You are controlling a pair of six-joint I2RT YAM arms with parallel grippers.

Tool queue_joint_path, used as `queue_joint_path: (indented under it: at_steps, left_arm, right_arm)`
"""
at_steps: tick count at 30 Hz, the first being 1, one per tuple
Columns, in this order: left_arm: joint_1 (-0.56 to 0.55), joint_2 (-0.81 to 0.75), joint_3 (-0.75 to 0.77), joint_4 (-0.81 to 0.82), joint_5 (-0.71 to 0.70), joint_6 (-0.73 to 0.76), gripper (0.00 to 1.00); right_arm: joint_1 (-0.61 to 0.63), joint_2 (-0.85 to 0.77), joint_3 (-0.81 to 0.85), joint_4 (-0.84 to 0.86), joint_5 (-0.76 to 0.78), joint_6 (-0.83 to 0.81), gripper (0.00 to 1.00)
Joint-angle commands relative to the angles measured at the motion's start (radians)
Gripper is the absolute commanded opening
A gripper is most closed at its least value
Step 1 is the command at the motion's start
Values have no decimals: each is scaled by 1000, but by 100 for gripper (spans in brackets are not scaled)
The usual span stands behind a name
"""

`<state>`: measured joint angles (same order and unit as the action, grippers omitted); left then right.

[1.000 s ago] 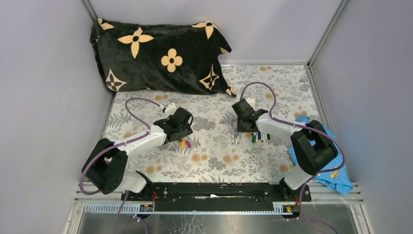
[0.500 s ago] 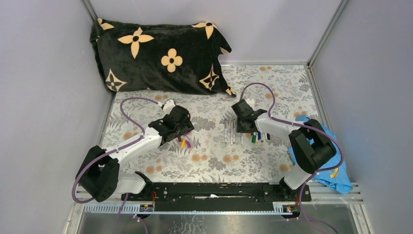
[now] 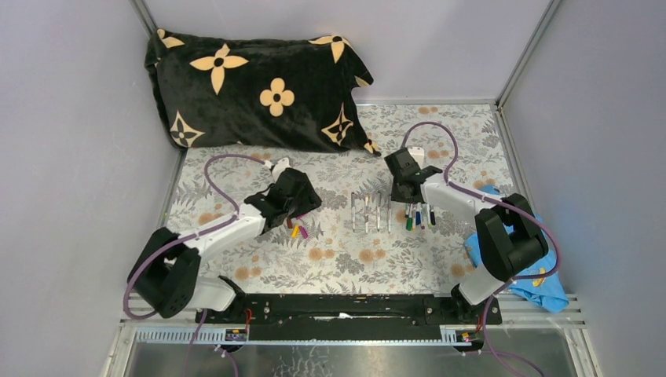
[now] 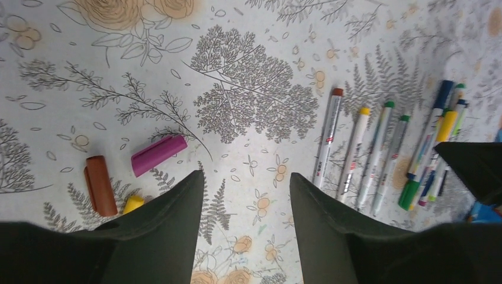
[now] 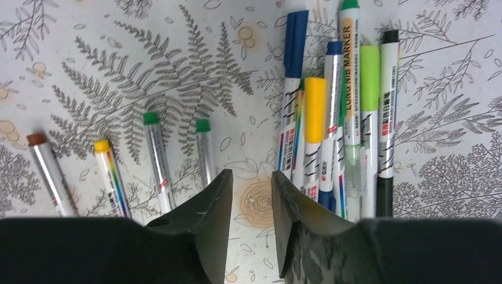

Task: Open the pen caps

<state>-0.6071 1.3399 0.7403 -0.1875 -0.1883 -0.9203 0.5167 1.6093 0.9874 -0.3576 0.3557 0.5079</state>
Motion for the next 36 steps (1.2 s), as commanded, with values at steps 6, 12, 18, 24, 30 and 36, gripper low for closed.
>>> queue_joint_path:
  at_steps: [6, 12, 18, 24, 30, 36]
  left_arm:
    - [-56, 206, 116, 60, 40, 48, 41]
    - [-82, 314, 198, 29, 41, 91, 33]
    - [-105, 397, 254, 19, 51, 108, 29]
    - [-131, 457, 296, 21, 52, 112, 28]
    - [-152, 505, 340, 26, 59, 113, 28]
    - [-172, 543, 373, 30, 67, 108, 28]
  right_arm:
    - [-50, 33, 69, -9, 41, -23, 37]
    - [-80, 46, 71, -9, 34, -26, 35]
    - [-104, 63, 67, -5, 24, -34, 31]
    - [-119, 85, 76, 3, 7, -46, 31]
    - [-127, 112, 87, 18, -7, -59, 30]
    - [-135, 128, 96, 25, -15, -71, 30]
